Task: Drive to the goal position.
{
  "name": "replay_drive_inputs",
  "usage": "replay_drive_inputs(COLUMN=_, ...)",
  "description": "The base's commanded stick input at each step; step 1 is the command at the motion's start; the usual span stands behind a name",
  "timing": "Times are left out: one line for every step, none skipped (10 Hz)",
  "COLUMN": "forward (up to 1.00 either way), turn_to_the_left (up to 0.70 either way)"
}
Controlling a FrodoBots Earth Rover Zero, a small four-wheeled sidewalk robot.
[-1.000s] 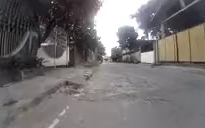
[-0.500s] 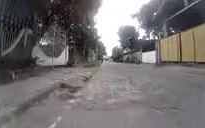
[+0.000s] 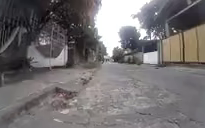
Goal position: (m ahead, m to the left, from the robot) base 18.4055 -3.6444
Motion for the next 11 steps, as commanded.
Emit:
replay_drive_inputs(forward=0.7, turn_to_the_left=0.0)
replay_drive_inputs(forward=0.7, turn_to_the_left=0.0)
replay_drive_inputs(forward=0.7, turn_to_the_left=0.0)
replay_drive_inputs(forward=0.7, turn_to_the_left=-0.34)
replay_drive_inputs(forward=0.7, turn_to_the_left=-0.35)
replay_drive_inputs(forward=0.7, turn_to_the_left=-0.35)
replay_drive_inputs(forward=0.7, turn_to_the_left=-0.35)
replay_drive_inputs(forward=0.7, turn_to_the_left=-0.35)
replay_drive_inputs(forward=0.7, turn_to_the_left=-0.35)
replay_drive_inputs(forward=0.7, turn_to_the_left=-0.23)
replay_drive_inputs(forward=0.7, turn_to_the_left=-0.03)
